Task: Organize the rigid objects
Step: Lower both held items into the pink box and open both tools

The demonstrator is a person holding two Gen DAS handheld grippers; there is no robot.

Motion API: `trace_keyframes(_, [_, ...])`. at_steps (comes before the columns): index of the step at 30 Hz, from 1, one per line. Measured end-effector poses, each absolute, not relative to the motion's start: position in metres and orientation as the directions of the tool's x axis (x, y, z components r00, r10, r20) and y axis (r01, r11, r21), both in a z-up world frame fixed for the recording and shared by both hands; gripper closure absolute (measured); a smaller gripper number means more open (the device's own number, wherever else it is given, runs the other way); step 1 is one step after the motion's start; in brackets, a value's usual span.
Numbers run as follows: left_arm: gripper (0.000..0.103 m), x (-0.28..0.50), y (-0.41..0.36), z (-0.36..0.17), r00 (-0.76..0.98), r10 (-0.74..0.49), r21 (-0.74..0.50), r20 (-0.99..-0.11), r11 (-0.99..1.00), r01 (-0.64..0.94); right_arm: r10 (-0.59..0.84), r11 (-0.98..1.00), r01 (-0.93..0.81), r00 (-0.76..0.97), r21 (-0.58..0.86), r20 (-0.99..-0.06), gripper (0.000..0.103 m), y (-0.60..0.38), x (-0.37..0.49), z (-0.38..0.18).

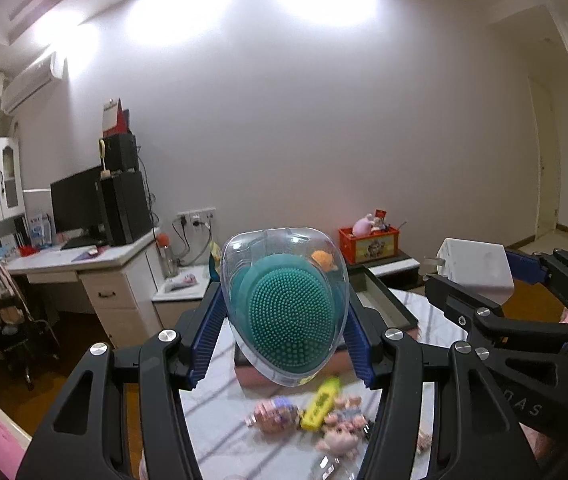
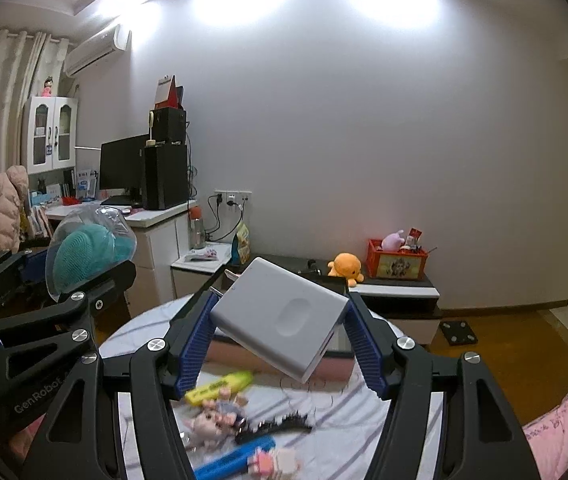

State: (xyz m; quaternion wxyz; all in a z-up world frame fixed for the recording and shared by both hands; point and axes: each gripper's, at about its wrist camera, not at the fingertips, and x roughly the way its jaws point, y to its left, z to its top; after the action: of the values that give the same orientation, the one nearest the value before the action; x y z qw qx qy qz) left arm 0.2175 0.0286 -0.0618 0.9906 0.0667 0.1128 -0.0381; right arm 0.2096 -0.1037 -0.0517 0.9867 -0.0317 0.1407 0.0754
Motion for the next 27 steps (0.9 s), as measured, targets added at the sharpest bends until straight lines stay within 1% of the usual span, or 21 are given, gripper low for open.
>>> trace_keyframes(6, [0.046, 0.263, 0.023, -0.065, 0.97, -0.039, 0.158, -0.24, 0.984, 0.078, 0.135, 0.985, -0.159, 0.95, -0.066, -0.281, 0.038, -0.099, 0.245, -0.052])
trace_keyframes(11, [0.046, 0.318, 0.021, -0.08, 0.951, -0.041, 0.167, -0.308, 0.981, 0.096, 0.132, 0.983, -0.165, 0.936, -0.076, -0.326, 0.038, -0.096, 0.296, -0.063])
trace_keyframes(14, [0.046, 0.354, 0.018, -0.095, 0.926, -0.06, 0.145, -0.373, 0.982, 0.122, 0.149, 0.981, -0.185, 0.915, -0.062, -0.376, 0.038, -0.093, 0.326, -0.076])
trace_keyframes(17, [0.046, 0.389, 0.02, -0.117, 0.893, -0.071, 0.132, -0.444, 0.981, 0.144, 0.136, 0.98, -0.185, 0.889, -0.071, -0.437, 0.038, -0.089, 0.358, -0.095])
trace_keyframes(20, [0.046, 0.417, 0.025, -0.139, 0.864, -0.045, 0.147, -0.502, 0.98, 0.137, 0.141, 0.978, -0.198, 0.854, -0.062, -0.501, 0.038, -0.087, 0.387, -0.118])
trace_keyframes(23, [0.046, 0.436, 0.032, -0.161, 0.829, -0.039, 0.135, -0.558, 0.981, 0.137, 0.148, 0.975, -0.214, 0.816, -0.055, -0.559, 0.038, -0.084, 0.409, -0.137])
trace_keyframes(27, [0.046, 0.444, 0.035, -0.178, 0.808, -0.013, 0.152, -0.589, 0.98, 0.126, 0.144, 0.967, -0.24, 0.785, -0.082, -0.603, 0.038, -0.075, 0.423, -0.156])
